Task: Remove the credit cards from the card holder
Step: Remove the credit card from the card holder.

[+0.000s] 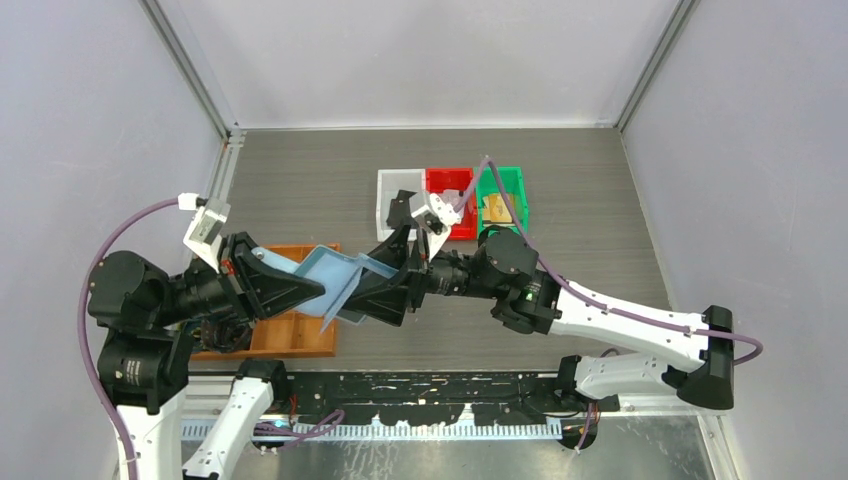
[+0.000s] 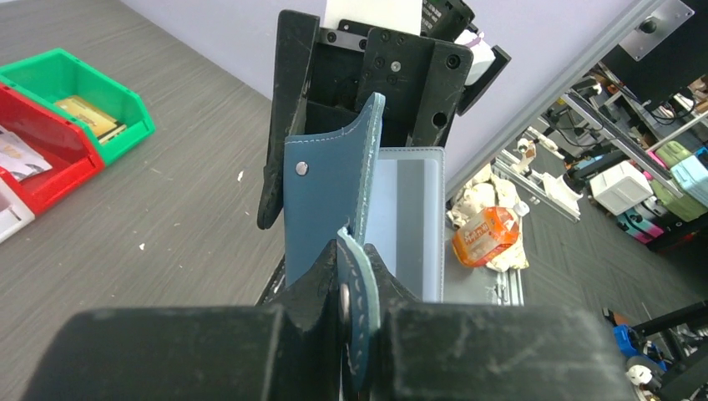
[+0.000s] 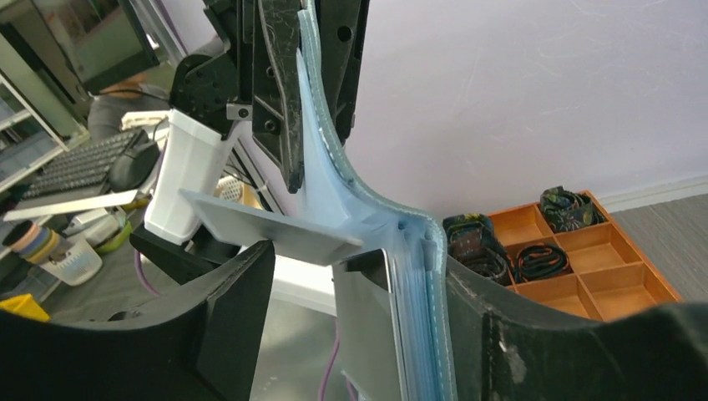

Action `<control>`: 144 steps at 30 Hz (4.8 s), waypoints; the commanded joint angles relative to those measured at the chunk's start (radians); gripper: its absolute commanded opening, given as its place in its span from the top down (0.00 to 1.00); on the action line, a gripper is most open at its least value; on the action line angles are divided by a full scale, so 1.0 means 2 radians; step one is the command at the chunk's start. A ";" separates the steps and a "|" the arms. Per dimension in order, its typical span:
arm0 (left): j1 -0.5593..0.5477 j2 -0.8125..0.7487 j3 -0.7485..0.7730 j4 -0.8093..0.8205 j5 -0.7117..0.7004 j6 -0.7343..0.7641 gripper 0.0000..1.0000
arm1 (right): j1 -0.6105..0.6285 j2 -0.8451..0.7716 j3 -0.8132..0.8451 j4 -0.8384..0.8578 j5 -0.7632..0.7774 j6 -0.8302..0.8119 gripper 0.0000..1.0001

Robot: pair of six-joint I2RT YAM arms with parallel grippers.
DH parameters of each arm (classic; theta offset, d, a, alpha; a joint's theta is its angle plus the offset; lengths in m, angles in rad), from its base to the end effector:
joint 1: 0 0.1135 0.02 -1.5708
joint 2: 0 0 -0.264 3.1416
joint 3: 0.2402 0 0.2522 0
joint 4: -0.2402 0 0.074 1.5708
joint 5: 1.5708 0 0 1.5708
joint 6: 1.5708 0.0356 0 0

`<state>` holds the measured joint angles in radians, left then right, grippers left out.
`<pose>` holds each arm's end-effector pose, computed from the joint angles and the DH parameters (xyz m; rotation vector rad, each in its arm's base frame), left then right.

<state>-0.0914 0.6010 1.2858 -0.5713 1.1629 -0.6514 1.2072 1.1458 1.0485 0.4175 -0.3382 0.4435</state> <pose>0.0384 -0.0363 0.4742 0.5940 1.6035 -1.4032 0.0825 0.2499 0.4238 -0.8373 1.1876 1.6030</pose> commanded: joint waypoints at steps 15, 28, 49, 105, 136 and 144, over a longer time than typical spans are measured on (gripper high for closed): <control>0.001 -0.013 0.006 -0.065 -0.021 0.075 0.66 | 0.005 0.010 0.053 -0.051 -0.007 -0.014 0.93; 0.001 -0.074 -0.046 -0.060 -0.101 0.237 0.33 | 0.009 0.052 0.207 -0.381 0.231 0.077 0.99; 0.006 -0.146 -0.186 -0.002 -0.151 0.374 0.24 | 0.082 0.268 0.490 -0.558 0.434 0.044 0.99; 0.007 -0.058 -0.082 -0.024 -0.063 0.153 0.63 | 0.020 0.053 0.206 -0.358 0.075 0.030 0.99; 0.007 -0.032 -0.130 0.069 -0.051 -0.021 1.00 | -0.033 0.016 0.093 -0.214 -0.035 0.096 0.72; 0.007 -0.033 -0.134 0.025 -0.130 0.020 1.00 | -0.109 -0.090 0.013 -0.169 0.090 0.137 0.27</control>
<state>-0.0830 0.5304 1.0191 -0.5217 1.0042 -0.6453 1.0542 1.1069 1.1267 -0.0727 -0.2897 0.6601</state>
